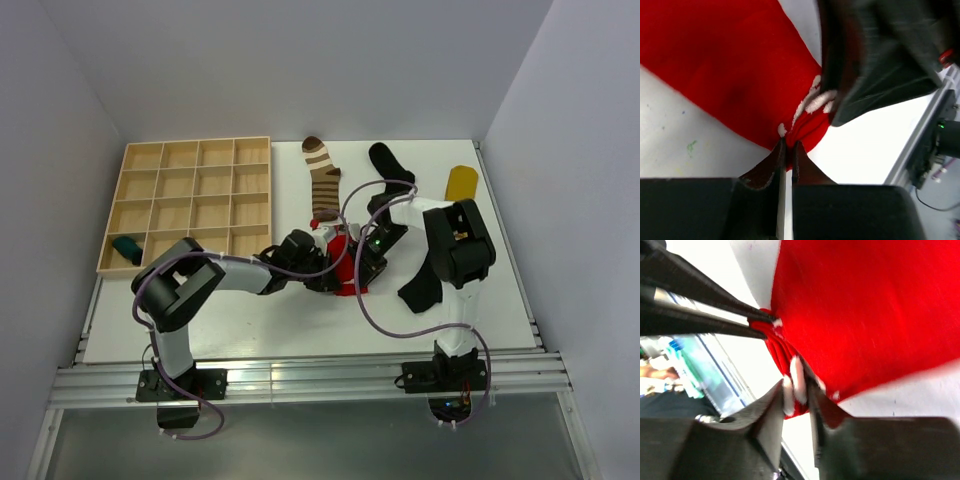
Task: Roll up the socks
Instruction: Roll the sock at the center of the board.
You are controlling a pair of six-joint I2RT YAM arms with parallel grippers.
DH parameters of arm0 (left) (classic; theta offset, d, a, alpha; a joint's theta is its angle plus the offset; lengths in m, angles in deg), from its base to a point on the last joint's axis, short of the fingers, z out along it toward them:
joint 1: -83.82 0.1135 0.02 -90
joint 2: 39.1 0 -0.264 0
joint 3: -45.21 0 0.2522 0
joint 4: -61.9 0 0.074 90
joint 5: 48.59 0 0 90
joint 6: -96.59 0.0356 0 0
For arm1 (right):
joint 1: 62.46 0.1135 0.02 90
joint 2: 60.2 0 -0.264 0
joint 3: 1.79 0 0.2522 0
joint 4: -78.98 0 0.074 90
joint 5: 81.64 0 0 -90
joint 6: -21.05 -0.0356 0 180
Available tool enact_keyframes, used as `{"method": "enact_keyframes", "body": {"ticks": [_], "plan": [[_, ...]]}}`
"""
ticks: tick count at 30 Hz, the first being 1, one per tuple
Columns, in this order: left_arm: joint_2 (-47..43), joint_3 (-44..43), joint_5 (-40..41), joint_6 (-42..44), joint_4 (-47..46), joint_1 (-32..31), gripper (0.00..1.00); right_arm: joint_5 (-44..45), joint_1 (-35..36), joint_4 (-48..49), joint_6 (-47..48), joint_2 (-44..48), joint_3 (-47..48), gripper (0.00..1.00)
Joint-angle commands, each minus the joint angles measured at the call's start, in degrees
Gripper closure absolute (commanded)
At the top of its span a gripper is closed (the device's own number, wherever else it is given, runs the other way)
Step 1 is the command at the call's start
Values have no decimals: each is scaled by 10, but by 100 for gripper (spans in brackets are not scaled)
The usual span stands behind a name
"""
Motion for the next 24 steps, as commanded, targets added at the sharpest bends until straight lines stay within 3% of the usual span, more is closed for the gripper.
{"method": "enact_keyframes", "body": {"ticks": [1,10,16,24], "plan": [[2,7,-45,-17,92,13,100,62,-8,91,3,46,-22,64],[3,30,-138,-39,142,61,100,109,-16,224,4,199,-117,58],[16,2,-166,-30,195,87,100,95,-8,253,42,298,-164,57],[34,-25,-204,-25,264,92,100,139,100,329,93,406,-272,55]]}}
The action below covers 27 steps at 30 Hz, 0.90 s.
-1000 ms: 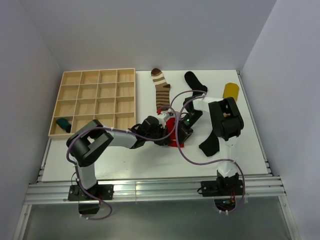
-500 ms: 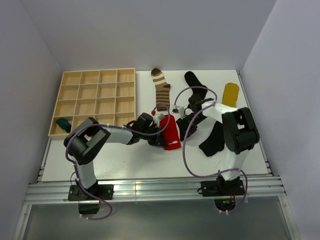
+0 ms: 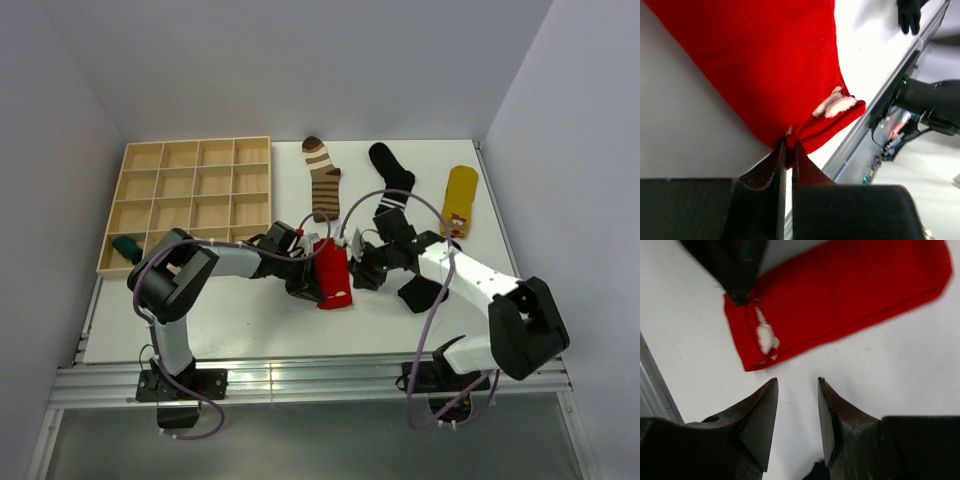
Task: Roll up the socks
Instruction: Roll the sock at the center of the board.
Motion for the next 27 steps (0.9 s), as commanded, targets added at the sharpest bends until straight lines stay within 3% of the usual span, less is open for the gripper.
{"method": "enact_keyframes", "body": {"ticks": [1,14,27], "plan": [[23,-3,-8,21,87,2,100,33,58,60,38,45,-40,55],[30,-9,-11,59,135,12,100,115,221,120,59,92,-121,53],[41,-22,-13,69,146,13,100,166,302,153,67,65,-129,53]]}}
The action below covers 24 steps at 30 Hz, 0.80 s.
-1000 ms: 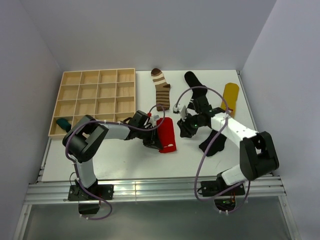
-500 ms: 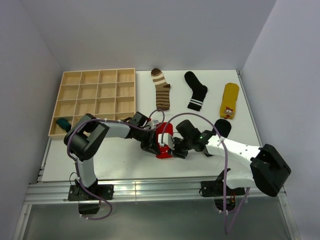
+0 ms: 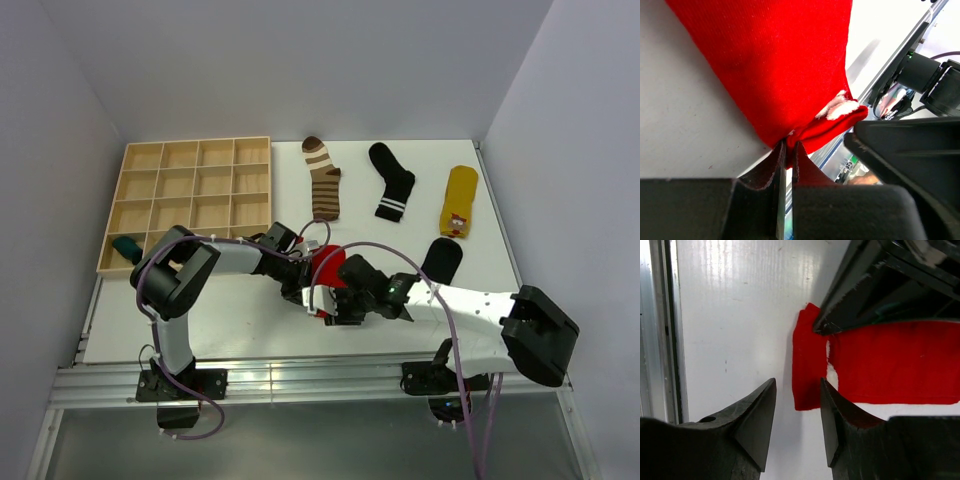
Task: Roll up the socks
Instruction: Roll the sock at the center of the board.
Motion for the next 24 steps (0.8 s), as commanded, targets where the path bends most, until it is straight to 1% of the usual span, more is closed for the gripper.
{"method": "enact_keyframes", "body": {"ticks": [1,4,9,11,15,17,20,21,24], "plan": [[21,3,47,30,35,0,100,29,25,28,10,-11,-3,52],[19,5,44,32,34,0,100,34,39,12,8,-25,7,51],[19,-1,44,40,44,1,100,72,55,22,10,-64,14,52],[17,-2,41,43,45,2,100,76,55,18,8,-72,23,53],[17,-4,37,50,48,3,100,115,56,40,-2,-93,25,59],[18,-4,35,52,47,2,100,135,55,57,-10,-89,15,60],[23,-3,31,53,44,4,100,134,55,61,-9,-73,10,55],[25,-2,29,53,44,4,100,131,55,56,-8,-72,12,52],[28,-5,27,57,47,4,100,134,55,47,0,-75,12,50]]}}
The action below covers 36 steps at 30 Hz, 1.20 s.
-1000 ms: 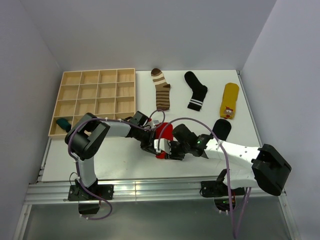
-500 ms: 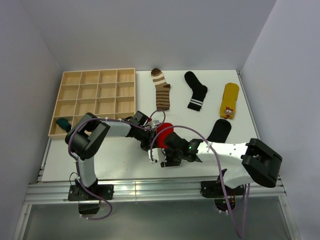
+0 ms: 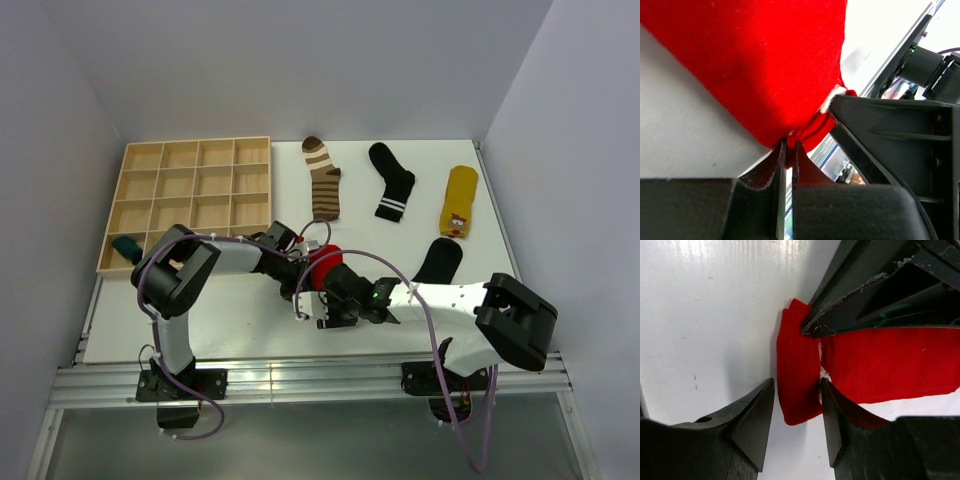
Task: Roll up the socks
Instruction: Roll the sock at the center of the board.
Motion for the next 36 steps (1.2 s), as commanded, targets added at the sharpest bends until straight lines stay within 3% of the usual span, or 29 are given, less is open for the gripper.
{"method": "enact_keyframes", "body": {"ticks": [1,7,10,12,14,24,30,36], "plan": [[26,-1,31,35,30,-1,100,22,1,10,6,5,1,50],[31,-8,26,39,33,1,99,29,1,15,6,-7,2,56],[30,-10,22,35,31,2,98,26,0,8,-3,-15,10,67],[22,-5,22,27,23,4,98,10,-5,-9,-4,-19,17,81],[5,8,15,0,-5,9,94,-12,-17,-35,-9,-20,30,85],[-98,77,72,-160,-171,12,84,-198,-154,-187,5,-75,138,86],[-140,122,126,-204,-245,11,81,-275,-210,-281,26,-155,205,86],[-184,168,206,-195,-292,7,80,-356,-253,-412,69,-270,301,85]]}}
